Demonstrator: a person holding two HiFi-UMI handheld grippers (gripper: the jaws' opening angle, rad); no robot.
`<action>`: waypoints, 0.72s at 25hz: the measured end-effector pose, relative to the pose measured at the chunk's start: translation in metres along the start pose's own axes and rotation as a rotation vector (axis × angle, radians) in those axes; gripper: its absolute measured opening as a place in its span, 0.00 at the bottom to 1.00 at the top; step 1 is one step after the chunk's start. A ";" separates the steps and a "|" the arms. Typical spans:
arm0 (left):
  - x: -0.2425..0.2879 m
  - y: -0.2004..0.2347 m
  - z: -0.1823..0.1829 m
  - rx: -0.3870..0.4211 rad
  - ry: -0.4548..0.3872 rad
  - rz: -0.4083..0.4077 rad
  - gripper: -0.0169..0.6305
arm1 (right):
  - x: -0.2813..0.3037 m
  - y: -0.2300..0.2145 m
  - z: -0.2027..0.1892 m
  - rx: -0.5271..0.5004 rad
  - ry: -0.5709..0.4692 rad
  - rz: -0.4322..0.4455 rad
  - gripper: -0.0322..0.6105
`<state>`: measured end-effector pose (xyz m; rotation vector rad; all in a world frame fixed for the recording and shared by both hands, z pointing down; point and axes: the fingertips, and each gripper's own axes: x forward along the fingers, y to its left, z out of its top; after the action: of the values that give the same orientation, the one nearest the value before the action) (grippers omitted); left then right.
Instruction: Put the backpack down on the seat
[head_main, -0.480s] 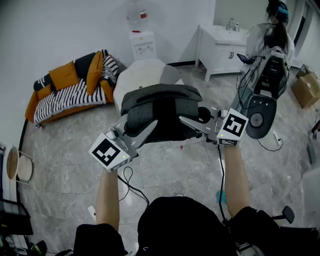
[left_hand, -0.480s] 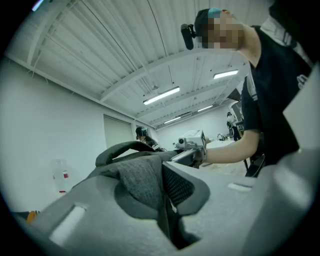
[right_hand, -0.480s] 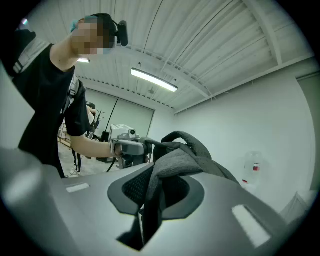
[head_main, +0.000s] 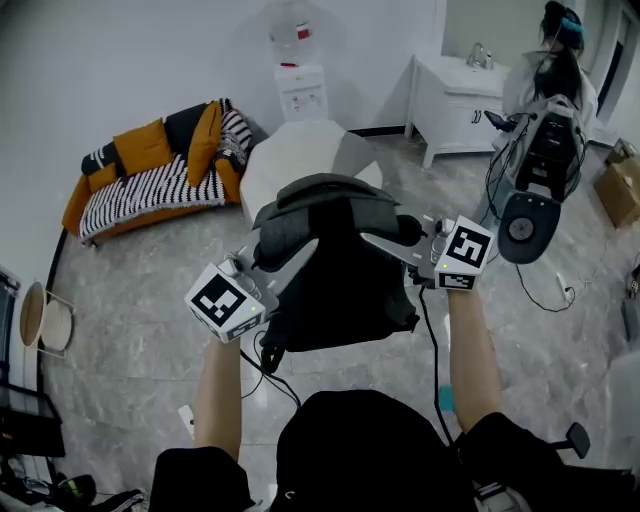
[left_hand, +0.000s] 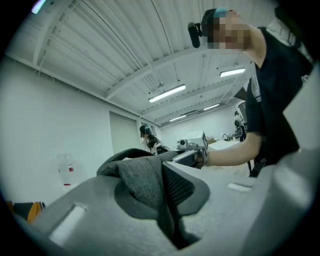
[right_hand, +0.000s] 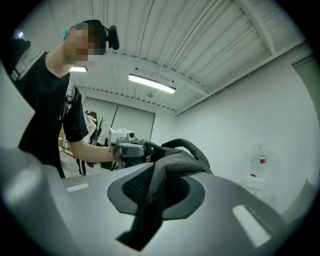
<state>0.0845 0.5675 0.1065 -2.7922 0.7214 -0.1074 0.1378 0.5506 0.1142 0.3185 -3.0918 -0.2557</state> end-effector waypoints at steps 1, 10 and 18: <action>-0.002 -0.003 -0.004 -0.014 -0.004 0.009 0.06 | 0.000 0.004 -0.004 0.001 0.000 0.009 0.13; 0.002 -0.015 -0.017 -0.056 -0.039 0.055 0.06 | -0.011 0.012 -0.020 -0.009 -0.030 0.046 0.12; 0.017 0.011 0.006 -0.030 -0.061 0.094 0.06 | -0.010 -0.019 0.006 -0.032 -0.043 0.061 0.12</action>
<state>0.0945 0.5511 0.0980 -2.7706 0.8444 0.0056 0.1509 0.5353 0.1053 0.2197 -3.1300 -0.3139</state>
